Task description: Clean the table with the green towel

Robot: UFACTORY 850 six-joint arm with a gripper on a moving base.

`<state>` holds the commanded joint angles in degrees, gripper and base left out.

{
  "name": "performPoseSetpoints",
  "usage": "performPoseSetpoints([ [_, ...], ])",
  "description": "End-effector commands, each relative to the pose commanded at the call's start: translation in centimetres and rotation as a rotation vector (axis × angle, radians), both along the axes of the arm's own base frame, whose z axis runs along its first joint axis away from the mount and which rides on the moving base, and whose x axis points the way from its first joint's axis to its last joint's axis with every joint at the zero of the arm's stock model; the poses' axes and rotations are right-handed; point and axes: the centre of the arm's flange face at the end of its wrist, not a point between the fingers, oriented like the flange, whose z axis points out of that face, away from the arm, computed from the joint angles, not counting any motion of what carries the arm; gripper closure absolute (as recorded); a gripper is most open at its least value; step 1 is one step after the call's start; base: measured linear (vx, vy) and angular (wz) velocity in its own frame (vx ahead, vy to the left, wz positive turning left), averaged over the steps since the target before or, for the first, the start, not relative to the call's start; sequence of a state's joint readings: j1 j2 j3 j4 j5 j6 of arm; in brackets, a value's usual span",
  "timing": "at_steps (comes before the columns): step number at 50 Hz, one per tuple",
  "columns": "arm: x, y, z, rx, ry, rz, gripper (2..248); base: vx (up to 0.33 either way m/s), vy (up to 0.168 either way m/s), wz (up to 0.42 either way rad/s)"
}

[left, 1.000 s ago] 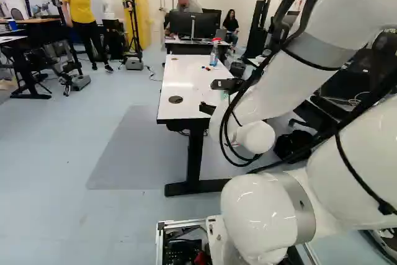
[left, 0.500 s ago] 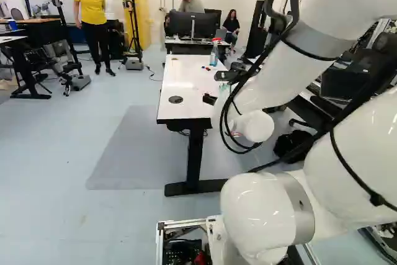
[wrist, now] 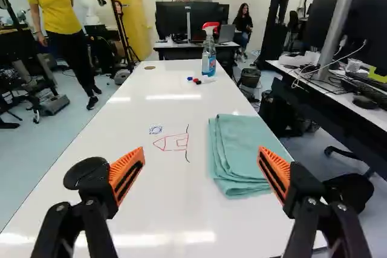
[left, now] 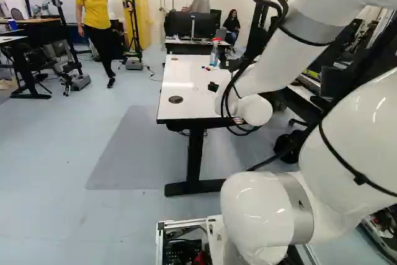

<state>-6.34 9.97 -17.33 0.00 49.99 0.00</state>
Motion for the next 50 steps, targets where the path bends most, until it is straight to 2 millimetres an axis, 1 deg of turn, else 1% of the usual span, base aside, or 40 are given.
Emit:
performPoseSetpoints([
  [13, 2.2, -1.2, 1.3, -0.001, -0.010, -0.025, 3, 0.000, 0.000, 0.000],
  [29, 4.9, -2.7, 2.4, 0.003, 0.022, -0.054, 3, 0.000, 0.000, 0.000],
  [50, 8.1, -4.8, 3.3, 0.021, 0.136, -0.089, 3, 0.000, 0.000, 0.000],
])
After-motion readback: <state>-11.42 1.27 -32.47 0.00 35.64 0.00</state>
